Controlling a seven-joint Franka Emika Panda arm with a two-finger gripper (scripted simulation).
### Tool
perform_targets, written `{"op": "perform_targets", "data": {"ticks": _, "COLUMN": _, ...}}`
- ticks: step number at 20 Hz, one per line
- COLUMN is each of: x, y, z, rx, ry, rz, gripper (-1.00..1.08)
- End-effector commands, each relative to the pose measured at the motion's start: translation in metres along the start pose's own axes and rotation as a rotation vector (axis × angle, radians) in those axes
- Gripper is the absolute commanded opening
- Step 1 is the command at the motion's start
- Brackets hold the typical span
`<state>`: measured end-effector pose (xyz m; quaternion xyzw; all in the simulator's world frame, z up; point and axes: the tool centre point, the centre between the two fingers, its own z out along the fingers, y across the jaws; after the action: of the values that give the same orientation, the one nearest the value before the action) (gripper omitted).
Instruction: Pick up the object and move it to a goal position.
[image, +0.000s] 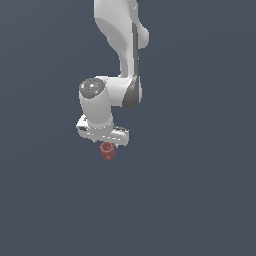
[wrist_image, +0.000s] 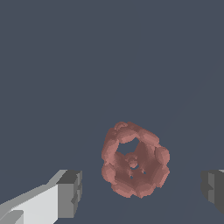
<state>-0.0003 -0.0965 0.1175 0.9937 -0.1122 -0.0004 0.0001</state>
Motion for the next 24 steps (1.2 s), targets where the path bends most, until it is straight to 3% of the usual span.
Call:
{"op": "perform_targets", "data": {"ticks": 1, "x": 0.0, "y": -0.001, "z": 0.001, "rx": 0.0, "ry": 0.001, "rz": -0.001, "gripper": 1.0}}
{"op": "perform_targets", "data": {"ticks": 16, "x": 0.0, "y": 0.001, "z": 0.051, "rx": 0.0, "ry": 0.001, "rz": 0.003, "gripper": 1.0}}
{"op": "perform_targets", "data": {"ticks": 17, "x": 0.0, "y": 0.001, "z": 0.051, "rx": 0.0, "ry": 0.001, "rz": 0.003, "gripper": -1.0}}
{"op": "perform_targets", "data": {"ticks": 24, "x": 0.0, "y": 0.001, "z": 0.051, "rx": 0.0, "ry": 0.001, "rz": 0.003, "gripper": -1.0}}
